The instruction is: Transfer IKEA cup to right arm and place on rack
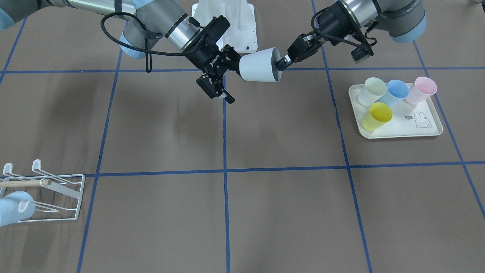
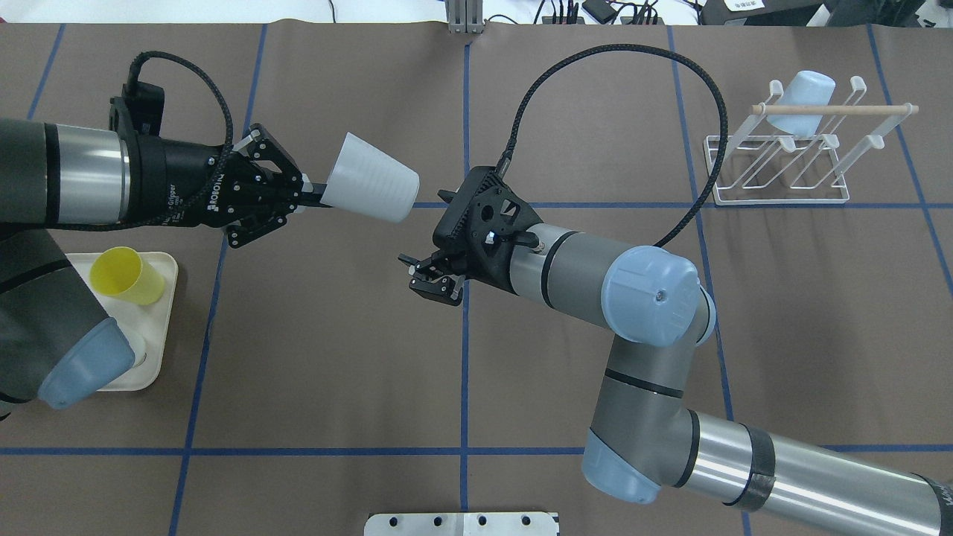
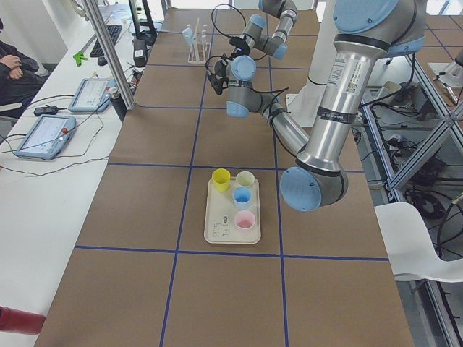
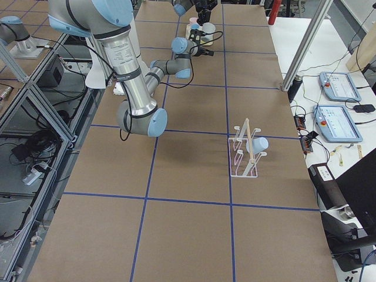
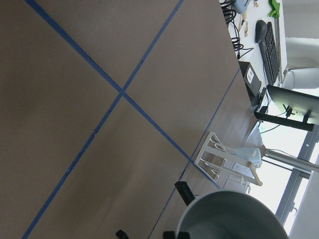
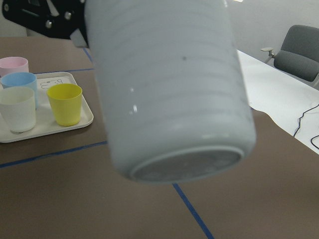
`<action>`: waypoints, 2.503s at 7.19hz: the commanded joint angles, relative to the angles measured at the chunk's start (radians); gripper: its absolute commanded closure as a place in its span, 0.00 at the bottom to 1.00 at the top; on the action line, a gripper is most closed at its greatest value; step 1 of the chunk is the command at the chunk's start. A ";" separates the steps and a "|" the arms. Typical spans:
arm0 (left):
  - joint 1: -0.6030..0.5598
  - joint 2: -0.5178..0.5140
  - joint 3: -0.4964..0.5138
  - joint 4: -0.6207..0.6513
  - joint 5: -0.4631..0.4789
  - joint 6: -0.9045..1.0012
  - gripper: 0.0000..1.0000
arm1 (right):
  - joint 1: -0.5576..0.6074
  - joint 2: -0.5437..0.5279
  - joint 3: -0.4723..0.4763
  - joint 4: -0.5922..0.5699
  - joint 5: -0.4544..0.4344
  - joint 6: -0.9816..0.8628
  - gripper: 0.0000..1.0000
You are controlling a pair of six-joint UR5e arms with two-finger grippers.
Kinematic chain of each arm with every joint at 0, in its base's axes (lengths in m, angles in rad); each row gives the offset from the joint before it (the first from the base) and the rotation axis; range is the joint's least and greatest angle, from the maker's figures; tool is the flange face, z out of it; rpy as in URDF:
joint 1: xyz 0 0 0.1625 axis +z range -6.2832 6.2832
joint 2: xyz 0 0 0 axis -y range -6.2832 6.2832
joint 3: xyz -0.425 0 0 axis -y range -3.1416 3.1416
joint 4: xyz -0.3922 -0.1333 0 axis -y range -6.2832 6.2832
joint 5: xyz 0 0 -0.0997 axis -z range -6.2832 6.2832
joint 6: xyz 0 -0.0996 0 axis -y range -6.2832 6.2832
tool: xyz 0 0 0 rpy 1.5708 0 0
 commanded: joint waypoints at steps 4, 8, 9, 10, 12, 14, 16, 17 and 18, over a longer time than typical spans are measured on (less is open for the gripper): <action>0.047 0.009 0.020 0.003 0.042 0.067 1.00 | -0.004 0.000 0.012 0.008 -0.002 0.000 0.01; 0.056 0.009 0.041 0.003 0.057 0.079 1.00 | -0.006 0.002 0.013 0.010 -0.003 0.002 0.01; 0.057 0.004 0.047 0.003 0.057 0.081 1.00 | -0.012 0.002 0.013 0.010 -0.003 -0.001 0.01; 0.056 0.002 0.050 0.003 0.057 0.081 1.00 | -0.021 0.003 0.013 0.010 -0.003 -0.003 0.02; 0.057 0.004 0.054 0.003 0.059 0.081 1.00 | -0.023 0.010 0.013 0.010 -0.005 -0.003 0.01; 0.057 0.009 0.054 0.003 0.059 0.104 1.00 | -0.023 0.008 0.021 0.010 -0.005 -0.004 0.04; 0.057 0.009 0.054 0.001 0.059 0.104 1.00 | -0.024 0.008 0.027 0.010 -0.007 -0.003 0.08; 0.057 0.006 0.054 0.001 0.059 0.104 1.00 | -0.024 0.008 0.026 0.010 -0.007 -0.001 0.08; 0.057 0.004 0.054 0.001 0.059 0.106 1.00 | -0.024 0.010 0.026 0.010 -0.008 0.000 0.08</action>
